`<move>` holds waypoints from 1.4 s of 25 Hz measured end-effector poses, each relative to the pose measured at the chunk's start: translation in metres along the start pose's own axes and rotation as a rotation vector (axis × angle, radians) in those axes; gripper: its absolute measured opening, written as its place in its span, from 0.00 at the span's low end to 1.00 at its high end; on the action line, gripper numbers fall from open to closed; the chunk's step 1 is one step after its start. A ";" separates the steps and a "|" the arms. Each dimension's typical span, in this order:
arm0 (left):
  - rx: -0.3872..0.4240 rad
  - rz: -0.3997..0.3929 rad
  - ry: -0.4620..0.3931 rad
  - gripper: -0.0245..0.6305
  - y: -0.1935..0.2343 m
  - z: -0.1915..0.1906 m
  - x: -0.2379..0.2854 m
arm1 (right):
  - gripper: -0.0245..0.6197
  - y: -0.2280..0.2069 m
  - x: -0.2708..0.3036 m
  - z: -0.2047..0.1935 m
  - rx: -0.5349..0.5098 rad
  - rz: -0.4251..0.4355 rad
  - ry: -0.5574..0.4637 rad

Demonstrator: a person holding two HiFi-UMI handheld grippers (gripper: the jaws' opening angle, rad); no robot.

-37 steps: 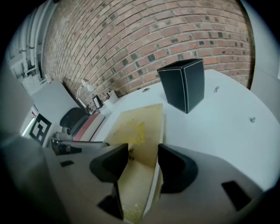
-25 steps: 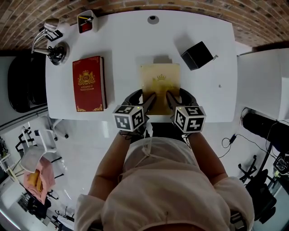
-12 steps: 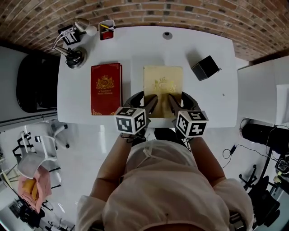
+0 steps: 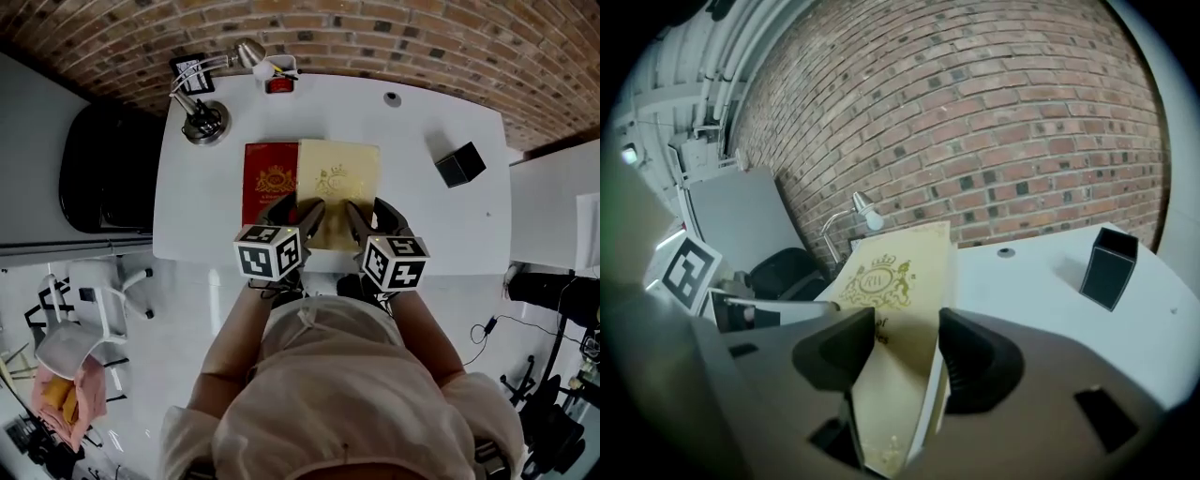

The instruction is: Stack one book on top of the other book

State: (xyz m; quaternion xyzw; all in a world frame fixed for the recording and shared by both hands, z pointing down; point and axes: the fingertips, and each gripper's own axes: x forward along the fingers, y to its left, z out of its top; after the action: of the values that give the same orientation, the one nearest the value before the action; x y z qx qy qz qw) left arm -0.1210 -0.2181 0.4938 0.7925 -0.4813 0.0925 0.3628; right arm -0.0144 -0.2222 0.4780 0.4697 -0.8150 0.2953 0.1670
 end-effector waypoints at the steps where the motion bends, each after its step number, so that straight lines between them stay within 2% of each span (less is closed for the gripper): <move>1: -0.002 0.008 -0.003 0.43 0.010 0.003 -0.008 | 0.39 0.011 0.006 0.000 -0.002 0.004 0.000; 7: -0.005 0.027 0.002 0.43 0.064 0.015 -0.044 | 0.39 0.066 0.039 -0.005 0.014 0.015 0.025; 13: -0.020 0.039 0.046 0.43 0.102 0.007 -0.060 | 0.39 0.095 0.064 -0.023 0.041 0.007 0.082; 27: -0.099 0.074 0.141 0.43 0.153 -0.034 -0.064 | 0.39 0.117 0.102 -0.067 0.078 0.010 0.249; 35: -0.143 0.082 0.157 0.43 0.163 -0.041 -0.056 | 0.39 0.112 0.114 -0.075 0.112 0.010 0.281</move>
State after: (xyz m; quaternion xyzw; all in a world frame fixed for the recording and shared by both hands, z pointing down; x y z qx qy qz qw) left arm -0.2767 -0.1962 0.5748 0.7347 -0.4887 0.1343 0.4509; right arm -0.1687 -0.2078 0.5622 0.4281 -0.7684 0.4038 0.2514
